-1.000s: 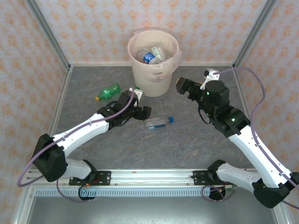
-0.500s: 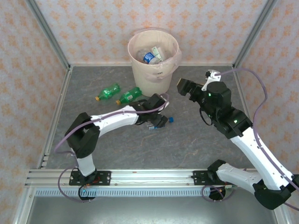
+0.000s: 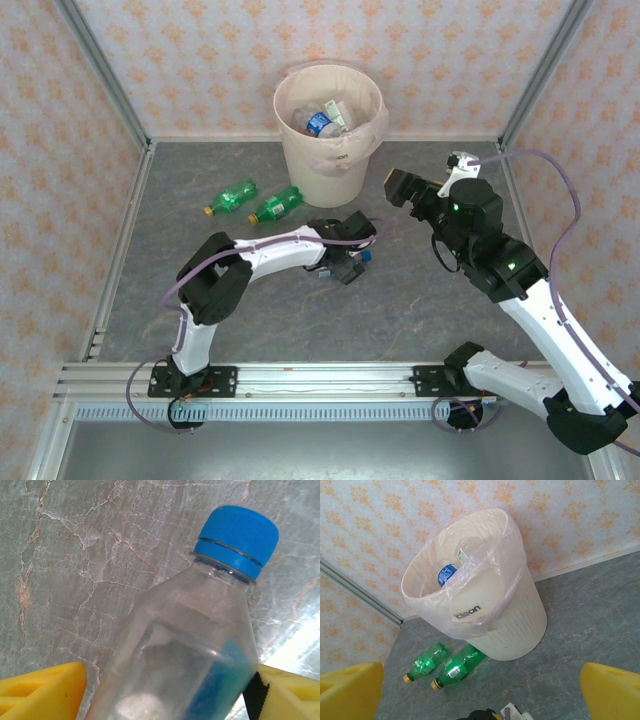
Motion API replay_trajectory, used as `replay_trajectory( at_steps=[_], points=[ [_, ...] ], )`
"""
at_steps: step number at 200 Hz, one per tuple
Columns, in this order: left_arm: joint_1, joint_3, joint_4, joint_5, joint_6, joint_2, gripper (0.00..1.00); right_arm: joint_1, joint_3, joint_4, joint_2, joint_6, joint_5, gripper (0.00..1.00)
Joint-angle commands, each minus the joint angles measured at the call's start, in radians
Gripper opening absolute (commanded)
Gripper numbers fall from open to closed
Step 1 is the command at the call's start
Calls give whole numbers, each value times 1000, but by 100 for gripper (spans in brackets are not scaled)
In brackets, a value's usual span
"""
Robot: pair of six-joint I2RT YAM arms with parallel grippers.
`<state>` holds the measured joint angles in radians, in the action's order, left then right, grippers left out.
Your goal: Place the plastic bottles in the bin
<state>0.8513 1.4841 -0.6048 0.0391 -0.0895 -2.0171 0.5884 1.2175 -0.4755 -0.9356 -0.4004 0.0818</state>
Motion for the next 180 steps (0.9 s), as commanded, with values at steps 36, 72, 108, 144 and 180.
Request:
replay_trajectory(
  at_steps=[36,72,108,144,180],
  points=[
    [9,89,-78,23,-49,-78,75,5,-1,-18,12,-17,18,100],
    [9,74,-72,9,-36,-69,55,4,-4,-23,19,-18,30,100],
    [9,44,-45,-10,-6,3,50,4,-5,-17,17,-17,30,100],
    [9,-7,-7,-28,50,119,48,5,-6,-8,12,-22,56,100],
    [9,-50,33,-47,115,267,48,4,-4,-5,18,-25,91,100]
  ],
)
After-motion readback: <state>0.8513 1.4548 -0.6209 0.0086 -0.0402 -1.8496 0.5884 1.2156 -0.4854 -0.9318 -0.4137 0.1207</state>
